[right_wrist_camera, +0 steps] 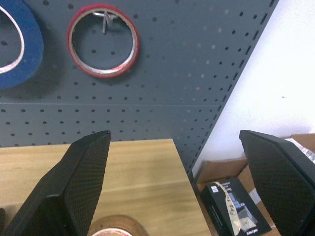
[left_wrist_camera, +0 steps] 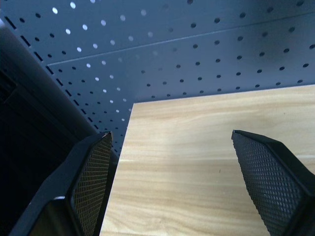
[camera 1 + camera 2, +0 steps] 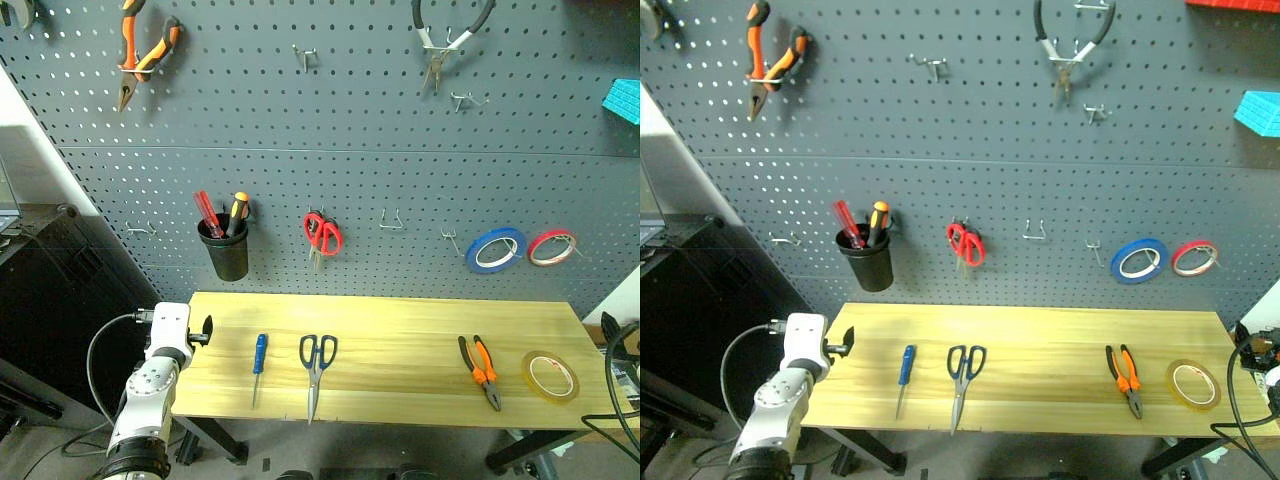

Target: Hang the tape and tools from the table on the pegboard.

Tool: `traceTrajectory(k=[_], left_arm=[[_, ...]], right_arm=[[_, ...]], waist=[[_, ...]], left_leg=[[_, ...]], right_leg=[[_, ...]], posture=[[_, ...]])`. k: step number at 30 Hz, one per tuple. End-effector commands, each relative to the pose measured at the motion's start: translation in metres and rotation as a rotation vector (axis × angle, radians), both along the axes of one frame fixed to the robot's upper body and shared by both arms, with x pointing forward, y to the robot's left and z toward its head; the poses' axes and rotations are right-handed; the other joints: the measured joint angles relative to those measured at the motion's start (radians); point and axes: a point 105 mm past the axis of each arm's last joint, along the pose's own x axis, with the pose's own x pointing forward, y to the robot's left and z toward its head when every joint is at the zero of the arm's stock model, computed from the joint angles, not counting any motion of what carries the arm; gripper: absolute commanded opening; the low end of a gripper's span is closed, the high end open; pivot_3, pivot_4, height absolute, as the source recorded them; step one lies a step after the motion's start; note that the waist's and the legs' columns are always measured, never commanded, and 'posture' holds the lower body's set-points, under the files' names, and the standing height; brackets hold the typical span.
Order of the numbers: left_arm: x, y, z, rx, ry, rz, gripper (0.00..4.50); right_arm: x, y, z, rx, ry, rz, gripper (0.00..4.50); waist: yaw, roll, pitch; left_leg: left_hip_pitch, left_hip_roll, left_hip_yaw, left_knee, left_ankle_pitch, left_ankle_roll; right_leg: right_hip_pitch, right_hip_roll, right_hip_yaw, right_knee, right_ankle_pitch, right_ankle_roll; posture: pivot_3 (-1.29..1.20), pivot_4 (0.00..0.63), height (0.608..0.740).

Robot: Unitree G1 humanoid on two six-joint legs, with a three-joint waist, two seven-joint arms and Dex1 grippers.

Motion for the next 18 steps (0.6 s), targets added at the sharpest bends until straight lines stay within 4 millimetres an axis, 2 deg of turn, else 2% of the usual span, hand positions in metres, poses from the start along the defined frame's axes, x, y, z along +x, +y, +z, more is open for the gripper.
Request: traceTrajectory(k=[1, 6, 8, 11, 13, 14, 16, 18], left_arm=[[0.01, -0.002, 0.019, 0.023, -0.07, -0.027, 4.11], [0.01, -0.002, 0.02, 0.022, -0.067, -0.027, 4.11], [0.01, -0.014, 0.022, 0.039, -0.075, -0.086, 4.11], [0.008, -0.046, 0.025, 0.037, -0.079, -0.251, 4.11], [0.003, -0.069, 0.024, 0.003, -0.051, -0.369, 4.11], [0.0, -0.08, 0.024, -0.003, -0.032, -0.425, 4.11], [-0.009, -0.116, 0.027, -0.035, -0.005, -0.614, 4.11], [-0.016, -0.138, 0.031, -0.049, 0.016, -0.737, 4.11]], right_arm=[[0.003, 0.002, 0.015, -0.035, -0.051, 0.015, 4.5], [0.002, 0.006, 0.013, -0.03, -0.046, 0.025, 4.5], [0.003, 0.021, 0.003, 0.012, -0.003, 0.081, 4.5], [0.001, 0.05, -0.021, 0.034, 0.129, 0.168, 4.5], [-0.002, 0.065, -0.034, 0.036, 0.217, 0.198, 4.5], [-0.003, 0.071, -0.036, 0.036, 0.245, 0.207, 4.5], [-0.002, 0.084, -0.034, 0.083, 0.243, 0.232, 4.5], [-0.002, 0.091, -0.03, 0.113, 0.239, 0.256, 4.5]], waist=[[0.0, 0.0, 0.0], [0.0, 0.0, 0.0], [0.0, 0.0, 0.0], [0.0, 0.0, 0.0], [-0.002, 0.001, 0.005], [-0.002, 0.002, 0.007], [-0.004, 0.005, 0.019], [-0.007, 0.005, 0.042]], left_leg=[[0.0, 0.0, 0.0, 0.0, 0.0, 0.0], [0.0, 0.0, 0.0, 0.0, 0.0, 0.0], [0.0, 0.0, 0.0, 0.0, 0.0, 0.0], [0.0, 0.001, 0.0, 0.0, 0.0, 0.0], [0.0, 0.003, 0.0, 0.0, 0.0, 0.0], [0.0, 0.005, 0.001, 0.0, 0.0, 0.0], [0.0, 0.005, 0.002, 0.0, 0.0, 0.001], [0.0, 0.005, 0.002, 0.0, 0.0, 0.001]], right_leg=[[0.0, 0.0, 0.0, 0.0, 0.0, 0.0], [0.0, 0.0, 0.0, 0.0, 0.0, 0.0], [0.0, 0.0, 0.0, 0.0, 0.0, 0.0], [0.0, 0.0, 0.0, 0.0, 0.0, 0.0], [0.0, -0.001, 0.001, 0.0, 0.0, 0.0], [0.0, -0.001, 0.001, 0.0, 0.0, 0.0], [0.0, -0.001, 0.002, 0.0, -0.002, 0.002], [0.001, -0.001, 0.001, 0.0, -0.004, 0.003]], posture=[[0.04, 0.0, 0.74], [0.04, 0.0, 0.74], [0.04, 0.0, 0.74], [0.03, 0.0, 0.74], [0.01, 0.027, 0.74], [0.01, 0.035, 0.74], [0.0, 0.068, 0.74], [-0.01, 0.096, 0.74]])
